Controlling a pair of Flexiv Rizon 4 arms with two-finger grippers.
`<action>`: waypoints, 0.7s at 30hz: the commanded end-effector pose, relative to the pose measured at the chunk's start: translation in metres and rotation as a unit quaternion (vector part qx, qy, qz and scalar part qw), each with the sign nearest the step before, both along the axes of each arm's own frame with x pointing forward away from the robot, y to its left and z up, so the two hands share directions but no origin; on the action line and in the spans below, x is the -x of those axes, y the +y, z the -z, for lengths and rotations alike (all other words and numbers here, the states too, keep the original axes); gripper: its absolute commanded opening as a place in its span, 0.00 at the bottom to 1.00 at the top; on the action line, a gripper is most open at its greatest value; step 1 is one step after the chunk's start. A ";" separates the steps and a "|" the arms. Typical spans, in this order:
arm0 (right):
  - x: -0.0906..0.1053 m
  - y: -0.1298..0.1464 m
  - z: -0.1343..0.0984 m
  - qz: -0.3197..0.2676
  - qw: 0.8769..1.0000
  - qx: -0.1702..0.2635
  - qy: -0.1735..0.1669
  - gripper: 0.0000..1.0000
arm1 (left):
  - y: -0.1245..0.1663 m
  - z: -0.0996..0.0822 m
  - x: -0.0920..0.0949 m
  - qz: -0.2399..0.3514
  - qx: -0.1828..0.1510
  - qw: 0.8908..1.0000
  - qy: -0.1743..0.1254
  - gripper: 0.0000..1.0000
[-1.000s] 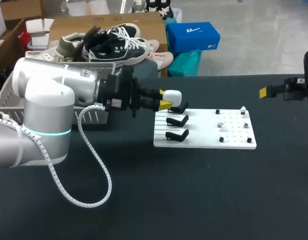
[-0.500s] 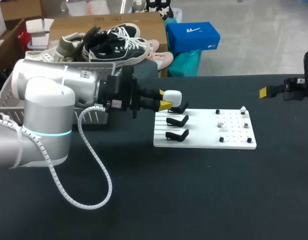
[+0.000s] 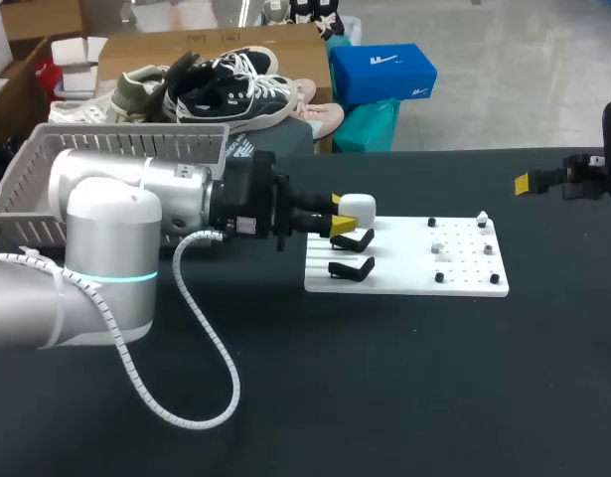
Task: Pick up each earbud case from the left stands, insert the matching earbuds, close the lid, and place the case in the box.
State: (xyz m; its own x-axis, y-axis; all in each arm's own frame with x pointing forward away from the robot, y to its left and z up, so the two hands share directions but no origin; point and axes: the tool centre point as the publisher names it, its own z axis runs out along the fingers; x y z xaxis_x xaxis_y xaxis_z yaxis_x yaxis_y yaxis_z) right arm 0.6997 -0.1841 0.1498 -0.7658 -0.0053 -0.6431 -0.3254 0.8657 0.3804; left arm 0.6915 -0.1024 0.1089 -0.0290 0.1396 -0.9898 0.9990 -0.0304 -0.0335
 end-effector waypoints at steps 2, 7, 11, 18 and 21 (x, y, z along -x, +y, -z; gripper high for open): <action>0.007 0.010 0.002 -0.027 0.999 0.013 -0.013 1.00 | -0.004 0.007 -0.009 0.014 0.004 1.000 0.004 0.00; 0.016 0.031 -0.003 -0.060 0.998 0.020 -0.026 1.00 | -0.005 0.009 -0.010 0.019 0.004 1.000 0.006 0.00; 0.024 0.052 -0.007 -0.089 0.995 0.023 -0.036 1.00 | -0.005 0.009 -0.010 0.019 -0.001 1.000 0.004 0.00; 0.034 0.089 -0.005 -0.134 0.990 0.030 -0.032 1.00 | -0.005 0.011 -0.007 0.020 -0.015 1.000 -0.004 0.00; 0.037 0.101 -0.002 -0.146 0.988 0.032 -0.025 1.00 | -0.005 0.012 -0.005 0.019 -0.021 1.000 -0.010 0.00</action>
State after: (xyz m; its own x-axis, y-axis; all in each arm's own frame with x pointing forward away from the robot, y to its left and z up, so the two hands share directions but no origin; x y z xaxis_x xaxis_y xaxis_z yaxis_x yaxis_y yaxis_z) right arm 0.6562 -0.0903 0.1544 -0.6902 -0.2573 -0.6763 -0.5711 0.7677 0.2908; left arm 0.6982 -0.1071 0.0952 -0.0025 0.1769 -0.9842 0.9974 -0.0710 -0.0153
